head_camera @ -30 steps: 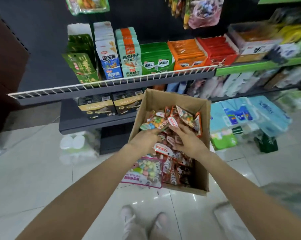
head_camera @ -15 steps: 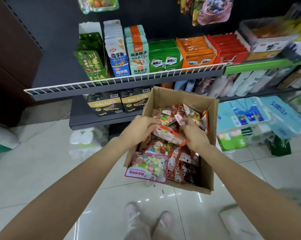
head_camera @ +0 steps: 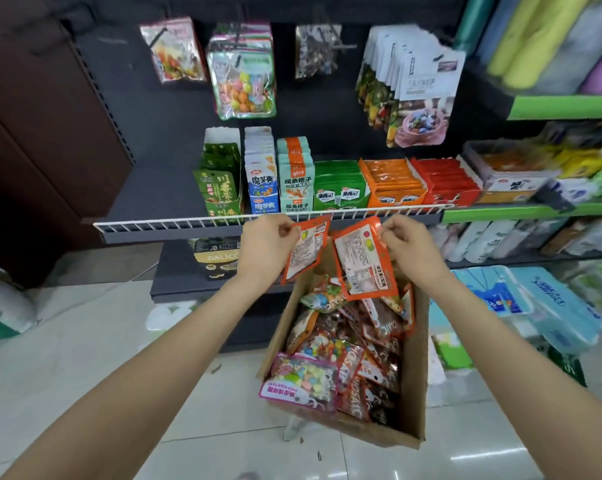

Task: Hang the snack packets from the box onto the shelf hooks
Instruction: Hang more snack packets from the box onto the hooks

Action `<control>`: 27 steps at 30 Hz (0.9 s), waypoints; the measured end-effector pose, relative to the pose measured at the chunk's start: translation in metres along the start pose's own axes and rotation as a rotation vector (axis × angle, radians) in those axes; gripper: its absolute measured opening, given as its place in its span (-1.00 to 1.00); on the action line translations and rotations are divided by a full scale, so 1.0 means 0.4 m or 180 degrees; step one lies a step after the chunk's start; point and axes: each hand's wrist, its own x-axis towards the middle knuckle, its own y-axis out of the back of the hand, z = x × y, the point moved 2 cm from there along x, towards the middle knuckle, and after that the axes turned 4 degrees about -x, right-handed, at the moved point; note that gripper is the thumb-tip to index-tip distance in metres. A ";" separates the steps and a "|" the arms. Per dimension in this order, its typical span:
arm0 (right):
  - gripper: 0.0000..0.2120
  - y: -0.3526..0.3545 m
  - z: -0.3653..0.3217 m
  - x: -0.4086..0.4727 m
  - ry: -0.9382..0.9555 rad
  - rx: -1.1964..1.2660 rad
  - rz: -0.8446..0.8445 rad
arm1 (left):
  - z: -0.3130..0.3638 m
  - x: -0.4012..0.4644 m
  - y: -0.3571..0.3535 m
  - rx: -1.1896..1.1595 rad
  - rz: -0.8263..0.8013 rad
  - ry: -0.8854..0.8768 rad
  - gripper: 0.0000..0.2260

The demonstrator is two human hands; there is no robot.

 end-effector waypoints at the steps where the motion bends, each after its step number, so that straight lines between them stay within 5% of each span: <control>1: -0.73 0.000 -0.032 0.010 0.0057 0.0048 0.0120 | 0.007 0.011 0.016 -0.0054 0.0022 0.0026 -0.83; 12: -0.84 -0.133 -0.303 0.163 -0.0048 -0.0098 0.0557 | -0.007 0.172 0.201 0.0204 -0.0102 -0.0527 -0.88; 15: -0.96 -0.193 -0.369 0.215 -0.0178 -0.0032 0.0569 | -0.038 0.220 0.253 0.0210 -0.0310 -0.0794 -0.75; 19: -0.81 -0.269 -0.448 0.277 -0.0073 0.0040 0.0424 | -0.114 0.306 0.317 0.0110 -0.0405 -0.0911 -0.83; 27: -0.89 -0.371 -0.568 0.372 0.0542 -0.0853 0.0197 | -0.273 0.438 0.479 0.0047 0.0304 -0.0555 -0.85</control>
